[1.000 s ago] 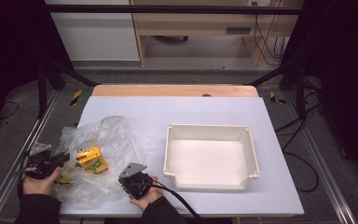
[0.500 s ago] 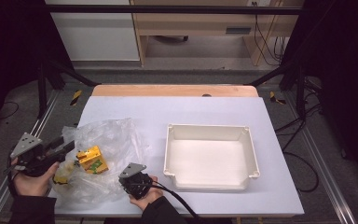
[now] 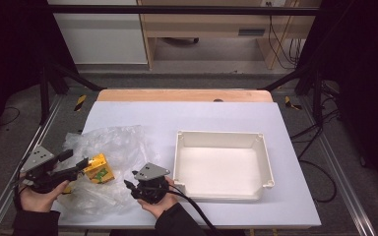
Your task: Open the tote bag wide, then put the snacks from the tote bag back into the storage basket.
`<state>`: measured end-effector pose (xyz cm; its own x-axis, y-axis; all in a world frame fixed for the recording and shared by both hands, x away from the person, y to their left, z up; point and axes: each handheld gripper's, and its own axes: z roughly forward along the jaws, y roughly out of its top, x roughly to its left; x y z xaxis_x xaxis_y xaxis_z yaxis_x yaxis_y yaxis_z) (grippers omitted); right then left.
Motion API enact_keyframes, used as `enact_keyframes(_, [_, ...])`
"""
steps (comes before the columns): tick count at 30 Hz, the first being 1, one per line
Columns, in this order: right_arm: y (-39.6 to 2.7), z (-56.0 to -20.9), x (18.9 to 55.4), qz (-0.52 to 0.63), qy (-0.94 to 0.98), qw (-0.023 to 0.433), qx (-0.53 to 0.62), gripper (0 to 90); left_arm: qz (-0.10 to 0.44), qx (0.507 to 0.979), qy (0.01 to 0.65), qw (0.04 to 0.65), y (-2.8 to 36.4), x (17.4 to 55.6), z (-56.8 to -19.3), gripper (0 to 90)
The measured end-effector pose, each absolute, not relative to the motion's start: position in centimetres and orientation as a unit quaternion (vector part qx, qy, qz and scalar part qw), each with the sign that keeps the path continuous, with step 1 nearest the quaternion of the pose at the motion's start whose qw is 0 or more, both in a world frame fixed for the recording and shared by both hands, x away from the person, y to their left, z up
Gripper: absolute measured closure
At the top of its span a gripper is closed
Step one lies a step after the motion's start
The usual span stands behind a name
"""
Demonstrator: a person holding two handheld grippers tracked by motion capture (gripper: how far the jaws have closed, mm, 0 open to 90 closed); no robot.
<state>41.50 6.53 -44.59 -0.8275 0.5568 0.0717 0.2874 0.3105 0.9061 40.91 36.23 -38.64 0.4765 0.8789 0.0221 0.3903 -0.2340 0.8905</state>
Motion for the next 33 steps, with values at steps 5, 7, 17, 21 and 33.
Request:
enact_keyframes(5, [4.9, -42.8, 41.6, 0.529, 0.791, 0.146, 0.272, 45.5, 0.265, 0.752, 0.417, 0.438, 36.0, 41.3, -39.0, 27.1])
enact_keyframes(7, [4.1, -42.3, 41.7, 0.527, 0.789, 0.156, 0.275, 42.1, 0.265, 0.758, 0.413, 0.430, 35.9, 41.5, -39.2, 25.6])
enact_keyframes(17, [-1.1, -40.0, 42.8, 0.525, 0.767, 0.188, 0.317, 29.1, 0.248, 0.778, 0.398, 0.419, 35.4, 42.3, -39.8, 22.2])
enact_keyframes(21, [-3.3, -39.4, 42.9, 0.521, 0.762, 0.201, 0.327, 28.5, 0.243, 0.788, 0.392, 0.407, 35.0, 42.7, -39.9, 20.7])
enact_keyframes(33, [-10.7, -38.9, 42.2, 0.512, 0.743, 0.232, 0.364, 26.9, 0.229, 0.805, 0.380, 0.393, 34.6, 43.5, -40.4, 20.6])
